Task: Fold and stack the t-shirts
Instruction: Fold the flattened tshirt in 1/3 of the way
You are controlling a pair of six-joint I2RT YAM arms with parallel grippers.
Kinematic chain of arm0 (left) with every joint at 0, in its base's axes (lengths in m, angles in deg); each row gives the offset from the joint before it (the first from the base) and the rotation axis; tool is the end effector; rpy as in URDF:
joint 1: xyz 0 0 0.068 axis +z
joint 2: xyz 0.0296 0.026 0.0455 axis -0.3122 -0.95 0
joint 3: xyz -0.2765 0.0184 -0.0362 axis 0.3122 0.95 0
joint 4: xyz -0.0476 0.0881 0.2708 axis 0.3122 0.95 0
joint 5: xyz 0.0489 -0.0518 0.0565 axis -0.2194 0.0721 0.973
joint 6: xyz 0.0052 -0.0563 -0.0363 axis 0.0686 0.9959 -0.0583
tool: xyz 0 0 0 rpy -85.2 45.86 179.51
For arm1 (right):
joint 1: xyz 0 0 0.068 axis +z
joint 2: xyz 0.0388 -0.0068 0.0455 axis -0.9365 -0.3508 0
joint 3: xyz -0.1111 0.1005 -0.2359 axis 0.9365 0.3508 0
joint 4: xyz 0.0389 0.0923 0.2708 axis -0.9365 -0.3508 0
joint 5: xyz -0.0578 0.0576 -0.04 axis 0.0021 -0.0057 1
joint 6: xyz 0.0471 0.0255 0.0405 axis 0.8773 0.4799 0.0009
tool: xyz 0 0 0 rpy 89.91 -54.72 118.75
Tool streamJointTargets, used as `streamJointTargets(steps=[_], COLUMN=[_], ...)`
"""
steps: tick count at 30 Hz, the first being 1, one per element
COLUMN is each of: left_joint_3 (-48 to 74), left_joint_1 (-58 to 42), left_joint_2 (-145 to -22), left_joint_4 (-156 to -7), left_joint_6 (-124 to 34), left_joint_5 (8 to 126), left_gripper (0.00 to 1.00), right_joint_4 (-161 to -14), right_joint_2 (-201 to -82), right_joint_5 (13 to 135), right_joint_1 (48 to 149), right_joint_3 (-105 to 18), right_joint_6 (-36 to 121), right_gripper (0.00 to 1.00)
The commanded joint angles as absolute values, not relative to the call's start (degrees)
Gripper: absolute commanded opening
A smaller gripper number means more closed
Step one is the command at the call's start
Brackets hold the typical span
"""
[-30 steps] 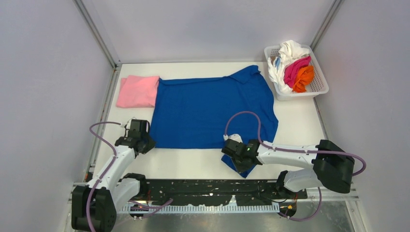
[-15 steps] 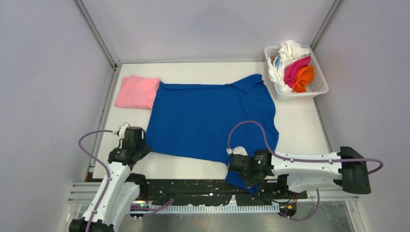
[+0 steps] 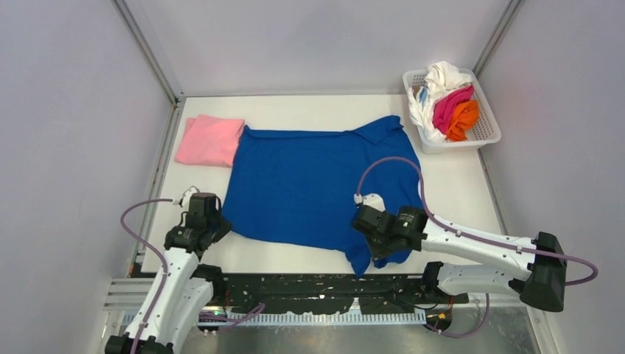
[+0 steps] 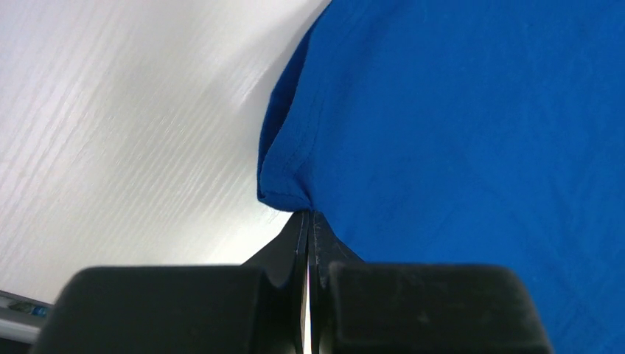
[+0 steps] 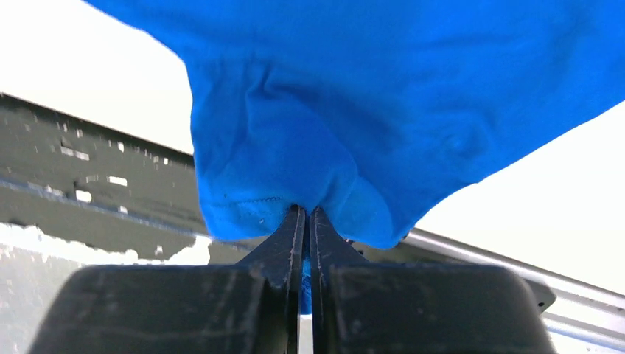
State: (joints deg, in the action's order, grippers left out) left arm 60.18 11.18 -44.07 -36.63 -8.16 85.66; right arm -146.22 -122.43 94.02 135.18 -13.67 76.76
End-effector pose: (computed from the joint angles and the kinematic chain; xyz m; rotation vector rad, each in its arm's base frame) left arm 0.1563 -0.0096 0.1751 -0.9612 2.3132 -0.1785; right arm 0.0942 0.1814 0.2119 -0.5620 2.7612 0.1125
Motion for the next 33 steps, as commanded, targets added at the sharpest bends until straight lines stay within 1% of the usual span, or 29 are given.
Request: streamJointTargets(steps=[1, 5, 11, 24, 33], left_joint_3=[54.37, 50.48, 44.13, 31.81, 25.77], left_joint_1=[11.33, 11.36, 11.51, 12.67, 13.31], left_joint_2=[-50.33, -56.36, -64.30, -78.92, -90.13], left_joint_4=[-42.91, -44.60, -46.35, -48.10, -49.55], left_joint_6=[-8.63, -8.89, -9.29, -10.63, -12.55], left_joint_5=[84.64, 85.33, 86.31, 87.33, 86.50], left_gripper=[0.00, 0.00, 0.00, 0.00, 0.00], right_joint_4=[-144.53, -143.66, -141.89, -137.22, -134.77], right_joint_2=[-121.82, -123.41, -126.70, -136.06, -148.16], right_joint_5=[100.31, 103.38, 103.79, 100.97, 101.48], right_joint_1=[128.58, 123.62, 116.34, 104.74, 99.22], right_joint_3=[-18.31, -21.59, -25.63, -33.77, -43.54], right_joint_6=[70.09, 65.76, 59.66, 49.38, 36.80], right_gripper=[0.05, 0.05, 0.05, 0.05, 0.07])
